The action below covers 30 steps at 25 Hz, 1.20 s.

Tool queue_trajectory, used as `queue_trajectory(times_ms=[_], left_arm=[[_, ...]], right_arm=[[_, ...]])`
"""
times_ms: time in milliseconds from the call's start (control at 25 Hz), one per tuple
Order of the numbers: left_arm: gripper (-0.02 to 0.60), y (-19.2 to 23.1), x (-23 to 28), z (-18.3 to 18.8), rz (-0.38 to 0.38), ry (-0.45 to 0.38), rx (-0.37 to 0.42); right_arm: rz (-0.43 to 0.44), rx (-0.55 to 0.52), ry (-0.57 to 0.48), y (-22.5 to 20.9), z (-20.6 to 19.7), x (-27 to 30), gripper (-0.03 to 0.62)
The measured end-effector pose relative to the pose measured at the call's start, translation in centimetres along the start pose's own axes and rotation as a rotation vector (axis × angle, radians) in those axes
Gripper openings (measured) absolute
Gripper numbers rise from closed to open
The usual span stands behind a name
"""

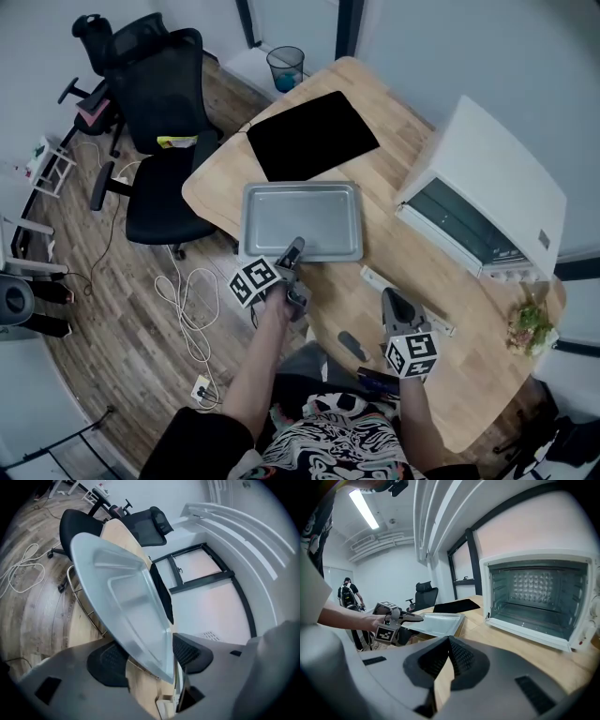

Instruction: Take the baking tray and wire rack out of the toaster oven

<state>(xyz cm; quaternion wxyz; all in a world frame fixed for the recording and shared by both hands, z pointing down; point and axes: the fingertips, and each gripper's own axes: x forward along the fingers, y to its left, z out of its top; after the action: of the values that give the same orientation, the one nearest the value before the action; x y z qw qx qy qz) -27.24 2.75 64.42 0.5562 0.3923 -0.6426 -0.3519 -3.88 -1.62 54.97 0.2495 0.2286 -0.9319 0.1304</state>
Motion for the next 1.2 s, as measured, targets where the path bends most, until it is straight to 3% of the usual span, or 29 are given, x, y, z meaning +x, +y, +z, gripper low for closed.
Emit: queue_trajectory(times_ms=[120, 280, 520, 840, 1080, 1200], left_arm=[[0.291, 0.3, 0.4, -0.5, 0.059, 0.038, 0.019], [0.307, 0.2, 0.7, -1.1, 0.084, 0.067, 0.020], [0.310, 0.1, 0.7, -1.9, 0.143, 0.154, 0.106], [0.321, 0.6, 0.1, -3.9, 0.171, 0.309, 0.273], [0.322, 1.1, 0.0, -5.2, 0.234, 0.441, 0.507], [0.321, 0.8, -0.4, -5.8, 0.212, 0.477, 0.574]], right_arm=[[-0.005, 0.005, -0.001, -0.1, -0.2, -0.2, 0.000], [-0.009, 0.012, 0.005, 0.1, -0.7, -0.7, 0.000], [-0.020, 0.015, -0.010, 0.0, -0.6, -1.2, 0.000], [-0.032, 0.026, -0.030, 0.4, -0.5, -2.1, 0.000], [-0.039, 0.036, -0.038, 0.7, -0.6, -2.4, 0.000], [-0.048, 0.037, -0.045, 0.7, -0.5, -2.6, 0.000]])
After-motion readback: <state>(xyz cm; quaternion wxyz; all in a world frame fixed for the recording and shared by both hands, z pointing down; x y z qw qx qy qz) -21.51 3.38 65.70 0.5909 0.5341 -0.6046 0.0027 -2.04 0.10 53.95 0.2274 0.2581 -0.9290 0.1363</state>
